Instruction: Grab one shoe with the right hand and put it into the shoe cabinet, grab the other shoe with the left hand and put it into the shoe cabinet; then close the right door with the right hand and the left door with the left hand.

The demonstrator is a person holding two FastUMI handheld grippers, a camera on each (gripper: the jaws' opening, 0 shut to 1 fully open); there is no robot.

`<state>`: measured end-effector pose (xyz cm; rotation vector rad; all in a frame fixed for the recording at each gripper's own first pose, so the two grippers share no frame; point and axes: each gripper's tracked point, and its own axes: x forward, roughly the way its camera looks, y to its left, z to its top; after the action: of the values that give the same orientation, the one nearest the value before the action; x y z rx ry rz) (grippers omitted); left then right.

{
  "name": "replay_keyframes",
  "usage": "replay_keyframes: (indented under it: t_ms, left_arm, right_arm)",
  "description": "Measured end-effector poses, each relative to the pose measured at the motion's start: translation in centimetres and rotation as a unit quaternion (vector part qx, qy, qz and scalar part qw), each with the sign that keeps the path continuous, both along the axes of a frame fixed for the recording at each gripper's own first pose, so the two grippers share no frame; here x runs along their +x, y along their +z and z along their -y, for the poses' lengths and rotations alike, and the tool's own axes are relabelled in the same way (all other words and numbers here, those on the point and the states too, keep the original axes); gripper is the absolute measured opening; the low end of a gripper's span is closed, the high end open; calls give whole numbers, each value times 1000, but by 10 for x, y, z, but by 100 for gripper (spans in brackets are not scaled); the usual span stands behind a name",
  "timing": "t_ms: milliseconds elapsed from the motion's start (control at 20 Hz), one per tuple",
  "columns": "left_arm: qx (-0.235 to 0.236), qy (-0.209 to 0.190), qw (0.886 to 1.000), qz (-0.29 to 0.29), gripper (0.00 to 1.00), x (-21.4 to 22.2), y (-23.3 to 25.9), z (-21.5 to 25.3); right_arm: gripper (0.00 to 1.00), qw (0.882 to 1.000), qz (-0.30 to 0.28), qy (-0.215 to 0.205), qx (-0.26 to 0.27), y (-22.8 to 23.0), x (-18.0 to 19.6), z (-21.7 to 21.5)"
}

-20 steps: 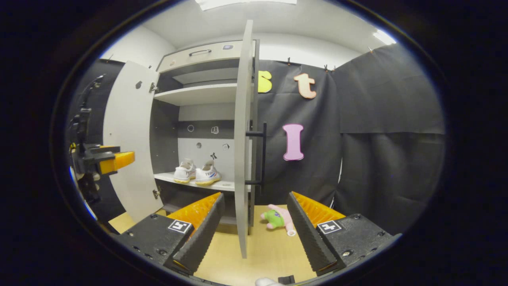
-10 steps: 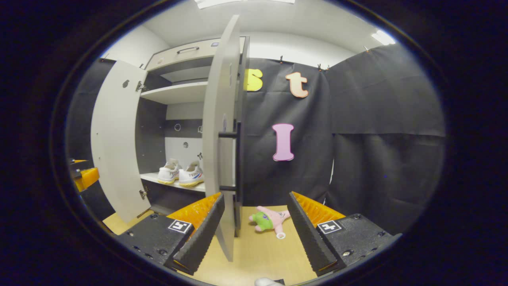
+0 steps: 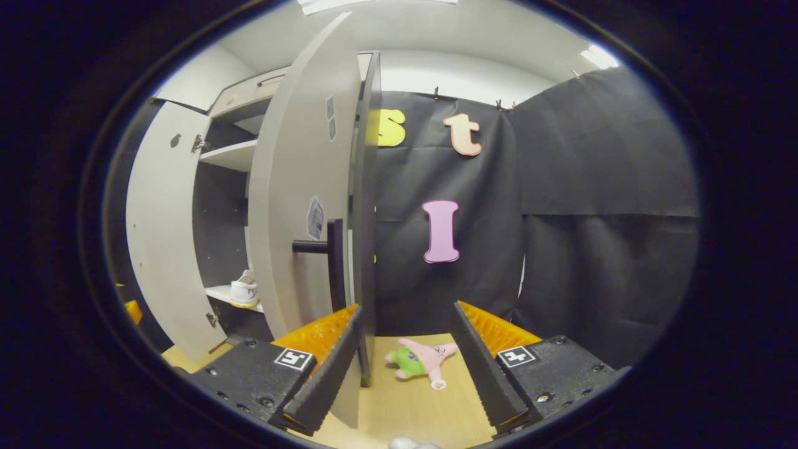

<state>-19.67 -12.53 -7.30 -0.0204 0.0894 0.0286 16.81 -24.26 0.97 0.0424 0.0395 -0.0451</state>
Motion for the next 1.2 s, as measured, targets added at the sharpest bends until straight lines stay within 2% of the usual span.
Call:
replay_keyframes:
  t_ms: [100,150,350,650,700,750,900,950,1200]
  left_arm:
    - [-3,-2,1000,-5,96,2,-5,0]
    - [-4,-2,1000,-8,96,3,-9,-3]
    - [-4,0,1000,-7,96,5,-7,-15]
    - [-2,11,1000,-7,96,-3,-8,-40]
    - [0,13,1000,-6,96,-4,-7,-44]
    - [1,16,1000,-8,96,-5,-7,-49]
    - [1,18,1000,-11,96,-8,-8,-59]
    - [5,22,1000,-14,96,-9,-8,-65]
    - [4,27,1000,-9,96,-11,-6,-87]
  right_arm:
    - [87,1000,-4,20,0,1,0,-15]
    - [93,1000,-5,22,-4,1,0,-19]
    - [93,1000,-1,21,-12,2,-2,-42]
    - [93,998,2,52,-17,4,7,-97]
    - [87,998,3,57,-20,4,10,-106]
    - [93,998,5,61,-19,5,12,-114]
    - [91,997,2,76,-7,5,15,-134]
    - [96,997,2,78,-5,6,14,-138]
    - [98,997,1,80,-9,4,-8,-155]
